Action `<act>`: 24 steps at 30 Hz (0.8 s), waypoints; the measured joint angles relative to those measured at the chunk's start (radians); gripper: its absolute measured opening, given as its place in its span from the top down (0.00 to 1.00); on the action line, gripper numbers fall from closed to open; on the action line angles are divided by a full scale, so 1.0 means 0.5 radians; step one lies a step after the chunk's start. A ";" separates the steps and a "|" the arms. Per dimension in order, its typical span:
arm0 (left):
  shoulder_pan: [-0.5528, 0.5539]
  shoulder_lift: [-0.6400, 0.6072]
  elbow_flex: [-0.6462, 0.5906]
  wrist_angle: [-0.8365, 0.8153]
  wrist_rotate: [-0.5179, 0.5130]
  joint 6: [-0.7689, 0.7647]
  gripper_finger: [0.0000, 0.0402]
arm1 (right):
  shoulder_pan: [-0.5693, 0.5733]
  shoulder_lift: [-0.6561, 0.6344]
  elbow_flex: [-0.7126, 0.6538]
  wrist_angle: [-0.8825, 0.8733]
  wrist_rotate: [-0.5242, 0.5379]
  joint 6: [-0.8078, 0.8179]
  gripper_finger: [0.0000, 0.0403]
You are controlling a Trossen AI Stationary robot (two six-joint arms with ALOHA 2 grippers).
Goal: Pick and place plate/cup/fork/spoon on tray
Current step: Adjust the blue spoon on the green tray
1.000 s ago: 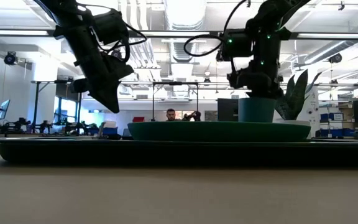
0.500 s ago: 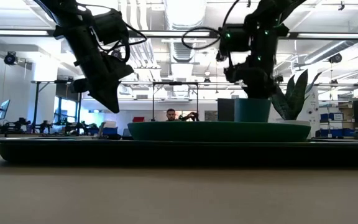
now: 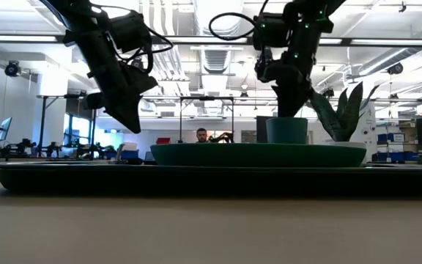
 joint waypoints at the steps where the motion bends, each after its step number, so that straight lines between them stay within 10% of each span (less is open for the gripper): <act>1: 0.000 0.000 0.000 0.000 0.000 0.000 1.00 | 0.000 0.000 0.009 -0.002 0.000 0.000 0.72; 11: -0.042 0.000 -0.028 -0.339 0.101 0.034 1.00 | 0.078 -0.027 0.377 0.006 -0.075 -0.043 0.75; 24: -0.698 0.022 -0.027 -0.317 0.146 -0.379 1.00 | 0.198 -0.028 0.726 0.005 -0.166 -0.168 0.97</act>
